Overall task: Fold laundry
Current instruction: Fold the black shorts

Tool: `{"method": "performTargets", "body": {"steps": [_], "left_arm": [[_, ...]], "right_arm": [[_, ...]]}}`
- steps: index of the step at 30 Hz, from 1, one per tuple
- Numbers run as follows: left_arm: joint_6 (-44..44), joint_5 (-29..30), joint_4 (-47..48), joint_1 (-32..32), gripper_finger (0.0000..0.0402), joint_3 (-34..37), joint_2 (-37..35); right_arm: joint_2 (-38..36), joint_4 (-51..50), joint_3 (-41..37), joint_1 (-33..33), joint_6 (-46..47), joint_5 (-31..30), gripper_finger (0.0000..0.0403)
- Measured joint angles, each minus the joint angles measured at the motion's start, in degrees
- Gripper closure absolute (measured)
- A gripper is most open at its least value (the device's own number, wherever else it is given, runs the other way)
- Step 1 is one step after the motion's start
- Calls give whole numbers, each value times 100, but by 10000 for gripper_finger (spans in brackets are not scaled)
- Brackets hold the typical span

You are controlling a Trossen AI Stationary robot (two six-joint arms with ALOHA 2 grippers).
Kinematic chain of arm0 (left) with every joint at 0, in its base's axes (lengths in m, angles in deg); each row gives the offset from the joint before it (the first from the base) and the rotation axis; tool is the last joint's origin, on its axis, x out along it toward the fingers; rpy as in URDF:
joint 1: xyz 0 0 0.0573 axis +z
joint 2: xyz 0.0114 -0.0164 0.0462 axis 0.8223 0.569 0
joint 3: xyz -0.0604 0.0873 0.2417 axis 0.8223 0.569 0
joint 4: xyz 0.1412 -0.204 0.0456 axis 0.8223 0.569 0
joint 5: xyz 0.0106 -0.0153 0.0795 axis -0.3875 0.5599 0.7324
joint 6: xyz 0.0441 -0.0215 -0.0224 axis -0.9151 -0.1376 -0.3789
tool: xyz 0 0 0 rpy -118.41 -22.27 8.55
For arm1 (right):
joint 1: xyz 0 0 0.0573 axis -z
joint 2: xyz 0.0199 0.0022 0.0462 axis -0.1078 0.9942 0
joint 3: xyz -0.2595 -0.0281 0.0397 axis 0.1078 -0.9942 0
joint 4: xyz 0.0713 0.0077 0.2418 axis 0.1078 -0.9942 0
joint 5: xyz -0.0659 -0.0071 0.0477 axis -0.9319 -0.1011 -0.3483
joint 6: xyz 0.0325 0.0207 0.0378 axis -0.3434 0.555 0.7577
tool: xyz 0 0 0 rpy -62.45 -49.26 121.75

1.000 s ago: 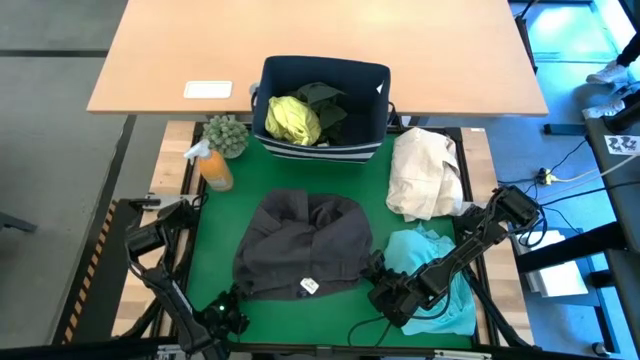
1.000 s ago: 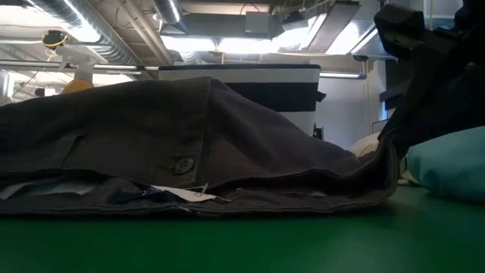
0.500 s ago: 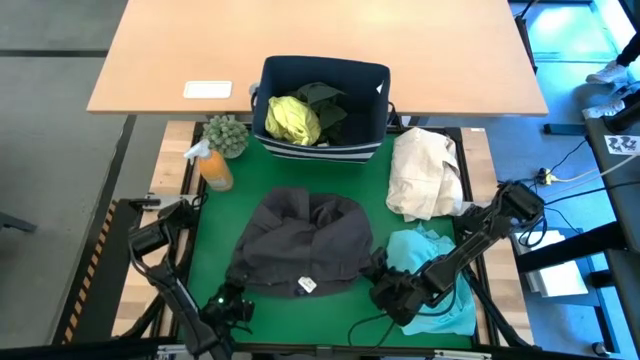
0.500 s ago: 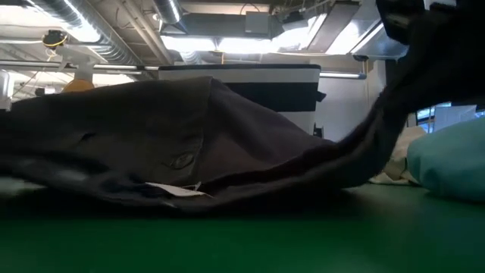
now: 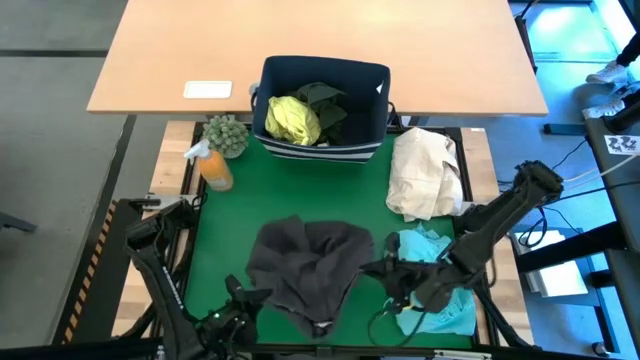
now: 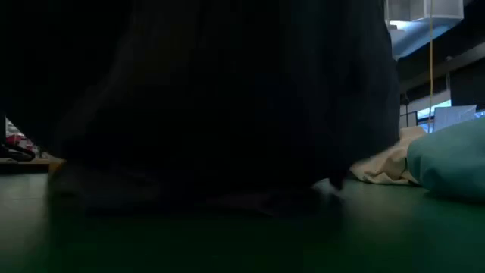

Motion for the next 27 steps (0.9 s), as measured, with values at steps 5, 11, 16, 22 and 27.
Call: {"method": "performTargets", "body": {"steps": [5, 11, 16, 22, 27], "left_arm": [[-245, 239, 3, -40, 400, -870, -2], [-706, 1220, 2, -195, 401, -2078, -15], [-1047, 1704, -55, -281, 401, -2830, -28], [-1301, 1855, -456, -391, 401, -2813, -202], [-1346, 1850, -280, -281, 401, -2813, -249]], "right_arm": [[-472, 380, 14, -272, -533, -303, 396], [-902, 1365, 19, -712, -1194, -590, 396], [-992, 2077, 19, -937, -1732, -593, 397], [-994, 2126, 21, -1260, -1895, -1563, 397], [-994, 1811, 21, -1320, -1806, -2857, 397]]}}
